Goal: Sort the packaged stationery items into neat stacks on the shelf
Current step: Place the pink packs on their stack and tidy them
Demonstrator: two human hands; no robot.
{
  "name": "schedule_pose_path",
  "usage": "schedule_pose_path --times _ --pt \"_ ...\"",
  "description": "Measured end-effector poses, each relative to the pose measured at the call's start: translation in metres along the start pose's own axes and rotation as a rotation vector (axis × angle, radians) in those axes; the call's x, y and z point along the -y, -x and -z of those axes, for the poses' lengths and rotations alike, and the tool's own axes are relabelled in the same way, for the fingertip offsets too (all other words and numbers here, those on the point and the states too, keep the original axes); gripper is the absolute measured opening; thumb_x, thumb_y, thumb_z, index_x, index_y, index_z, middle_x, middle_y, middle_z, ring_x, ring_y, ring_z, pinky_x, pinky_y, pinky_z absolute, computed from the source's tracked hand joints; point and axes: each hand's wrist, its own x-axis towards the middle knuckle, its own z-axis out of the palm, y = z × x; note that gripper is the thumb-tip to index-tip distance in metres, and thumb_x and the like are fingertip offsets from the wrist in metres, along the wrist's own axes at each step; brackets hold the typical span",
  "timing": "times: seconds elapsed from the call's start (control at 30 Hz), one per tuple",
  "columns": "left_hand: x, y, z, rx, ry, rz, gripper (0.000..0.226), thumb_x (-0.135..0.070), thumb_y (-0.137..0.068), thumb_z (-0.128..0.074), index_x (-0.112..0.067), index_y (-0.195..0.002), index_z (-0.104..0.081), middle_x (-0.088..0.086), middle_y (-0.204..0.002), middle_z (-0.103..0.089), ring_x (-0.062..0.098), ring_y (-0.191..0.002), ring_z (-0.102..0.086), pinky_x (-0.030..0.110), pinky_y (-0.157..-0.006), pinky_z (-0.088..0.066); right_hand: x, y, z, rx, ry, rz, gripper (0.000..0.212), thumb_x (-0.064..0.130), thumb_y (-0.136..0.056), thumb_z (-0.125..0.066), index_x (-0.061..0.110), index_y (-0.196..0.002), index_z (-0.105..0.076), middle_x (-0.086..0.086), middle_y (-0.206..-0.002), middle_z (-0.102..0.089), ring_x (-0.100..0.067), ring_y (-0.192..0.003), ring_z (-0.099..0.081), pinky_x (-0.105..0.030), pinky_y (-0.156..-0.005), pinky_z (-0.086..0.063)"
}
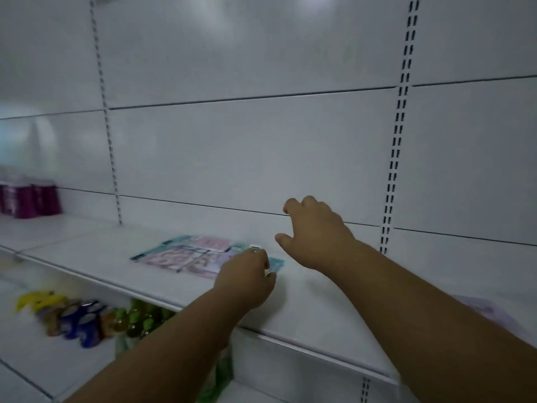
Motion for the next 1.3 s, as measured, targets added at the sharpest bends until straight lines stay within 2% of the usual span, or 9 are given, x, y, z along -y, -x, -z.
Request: schedule_pose_path --times 0.3,0.47,0.63,0.8,0.93,1.03,1.13,1.2,1.3 --pt "0.161 -0.043 0.022 0.034 -0.020 -0.016 0.032 -0.044 -0.091 -0.053 -0.022 -0.114 -0.060 0.002 -0.113 -0.064 0.020 -0.099 -0.060 0.035 -0.087 -0.051 0.125 -0.080 -0.074 0.028 0.018 -0.060 0.049 0.048 -0.088 -0.054 0.020 -0.127 -0.046 -0.009 -0.121 -0.053 -0.028 -0.110 -0.051 -0.042 -0.092 -0.047" --pt "0.228 -0.067 0.028 0.114 -0.230 0.075 0.047 -0.049 -0.091 -0.045 -0.019 -0.126 -0.053 0.008 -0.130 -0.055 0.028 -0.117 -0.051 0.041 -0.094 -0.043 0.162 -0.110 -0.095 0.070 -0.005 -0.119 0.047 0.048 -0.088 -0.054 0.020 -0.126 -0.048 -0.007 -0.120 -0.054 -0.027 -0.110 -0.051 -0.042 -0.092 -0.047" --pt "0.259 -0.066 0.031 0.191 -0.268 0.086 0.053 -0.055 -0.089 -0.040 -0.021 -0.128 -0.053 0.009 -0.131 -0.054 0.028 -0.116 -0.047 0.043 -0.095 -0.040 0.188 -0.125 -0.114 0.105 -0.006 -0.125 0.047 0.048 -0.088 -0.055 0.021 -0.126 -0.050 -0.007 -0.121 -0.054 -0.028 -0.112 -0.052 -0.042 -0.094 -0.046" --pt "0.277 -0.067 0.047 0.271 -0.169 0.068 0.038 -0.043 -0.086 -0.054 -0.031 -0.120 -0.064 0.005 -0.127 -0.057 0.026 -0.115 -0.049 0.038 -0.092 -0.045 0.202 -0.132 -0.129 0.129 -0.011 -0.118 0.042 0.047 -0.088 -0.056 0.021 -0.121 -0.053 -0.006 -0.120 -0.055 -0.027 -0.112 -0.051 -0.040 -0.094 -0.045" --pt "0.306 -0.070 0.064 0.269 -0.222 0.196 0.046 -0.038 -0.086 -0.057 -0.032 -0.131 -0.054 0.004 -0.130 -0.053 0.026 -0.120 -0.046 0.040 -0.096 -0.041 0.203 -0.133 -0.136 0.171 0.010 -0.127 0.041 0.049 -0.089 -0.054 0.021 -0.120 -0.053 -0.005 -0.120 -0.054 -0.026 -0.109 -0.052 -0.038 -0.090 -0.044" --pt "0.318 -0.065 0.069 0.239 -0.307 0.347 0.062 -0.061 -0.085 -0.047 -0.018 -0.129 -0.053 0.007 -0.128 -0.053 0.026 -0.118 -0.046 0.041 -0.093 -0.038 0.202 -0.133 -0.138 0.197 0.015 -0.124 0.039 0.048 -0.089 -0.054 0.022 -0.117 -0.054 -0.005 -0.118 -0.055 -0.026 -0.107 -0.053 -0.038 -0.089 -0.045" --pt "0.321 -0.057 0.071 0.290 -0.408 0.387 0.085 -0.083 -0.073 -0.036 -0.019 -0.125 -0.057 0.009 -0.127 -0.056 0.027 -0.117 -0.045 0.042 -0.092 -0.033 0.202 -0.133 -0.140 0.200 0.036 -0.124 0.037 0.047 -0.089 -0.053 0.021 -0.115 -0.055 -0.005 -0.114 -0.057 -0.026 -0.104 -0.055 -0.037 -0.087 -0.046" --pt "0.320 -0.061 0.072 0.304 -0.425 0.371 0.075 -0.077 -0.076 -0.040 -0.021 -0.123 -0.058 0.007 -0.124 -0.059 0.027 -0.115 -0.046 0.041 -0.091 -0.032 0.198 -0.132 -0.144 0.206 0.060 -0.154 0.037 0.046 -0.090 -0.052 0.018 -0.113 -0.056 -0.007 -0.113 -0.058 -0.028 -0.103 -0.056 -0.037 -0.084 -0.047" --pt "0.313 -0.069 0.075 0.307 -0.351 0.411 0.048 -0.045 -0.083 -0.056 -0.021 -0.124 -0.056 0.004 -0.122 -0.059 0.025 -0.115 -0.048 0.038 -0.093 -0.034 0.184 -0.129 -0.149 0.262 0.121 -0.244 0.035 0.045 -0.089 -0.052 0.015 -0.106 -0.056 -0.010 -0.111 -0.061 -0.030 -0.099 -0.058 -0.033 -0.077 -0.044"
